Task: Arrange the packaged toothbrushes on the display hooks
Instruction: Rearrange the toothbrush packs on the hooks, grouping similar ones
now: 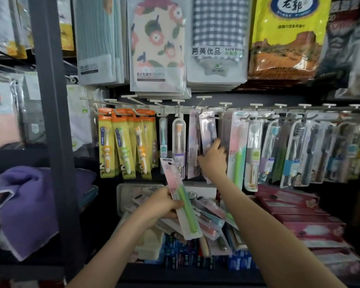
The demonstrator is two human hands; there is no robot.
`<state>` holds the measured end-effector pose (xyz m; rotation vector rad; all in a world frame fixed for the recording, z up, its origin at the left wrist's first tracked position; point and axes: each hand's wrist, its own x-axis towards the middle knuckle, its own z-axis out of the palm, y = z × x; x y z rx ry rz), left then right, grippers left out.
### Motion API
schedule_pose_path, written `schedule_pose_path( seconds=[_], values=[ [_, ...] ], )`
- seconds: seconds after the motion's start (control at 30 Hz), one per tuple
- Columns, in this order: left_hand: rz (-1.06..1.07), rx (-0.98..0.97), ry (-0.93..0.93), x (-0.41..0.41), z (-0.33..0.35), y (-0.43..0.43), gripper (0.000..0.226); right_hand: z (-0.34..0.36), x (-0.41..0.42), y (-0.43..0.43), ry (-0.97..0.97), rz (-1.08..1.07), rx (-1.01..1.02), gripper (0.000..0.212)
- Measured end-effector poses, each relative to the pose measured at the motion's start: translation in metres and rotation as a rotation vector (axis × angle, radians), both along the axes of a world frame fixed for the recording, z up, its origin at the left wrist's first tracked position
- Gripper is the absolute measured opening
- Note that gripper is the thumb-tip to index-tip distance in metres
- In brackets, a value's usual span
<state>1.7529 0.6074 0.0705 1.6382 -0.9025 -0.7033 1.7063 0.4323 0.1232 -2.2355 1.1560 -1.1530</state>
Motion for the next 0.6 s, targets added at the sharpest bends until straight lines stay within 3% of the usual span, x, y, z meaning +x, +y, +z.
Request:
schedule_pose_path(
  seconds=[0.13, 0.27, 0.6],
  values=[
    [0.112, -0.052, -0.077, -0.009, 0.009, -0.003, 0.016, 0.0, -0.013, 0.008, -0.004, 0.034, -0.014, 0.065],
    [0.203, -0.116, -0.005, -0.013, 0.008, -0.012, 0.013, 0.005, -0.023, 0.025, -0.05, 0.148, 0.03, 0.053],
    [0.237, -0.264, 0.047, -0.032, 0.007, -0.015, 0.022, -0.004, -0.067, 0.048, -0.057, 0.302, 0.066, 0.063]
  ],
)
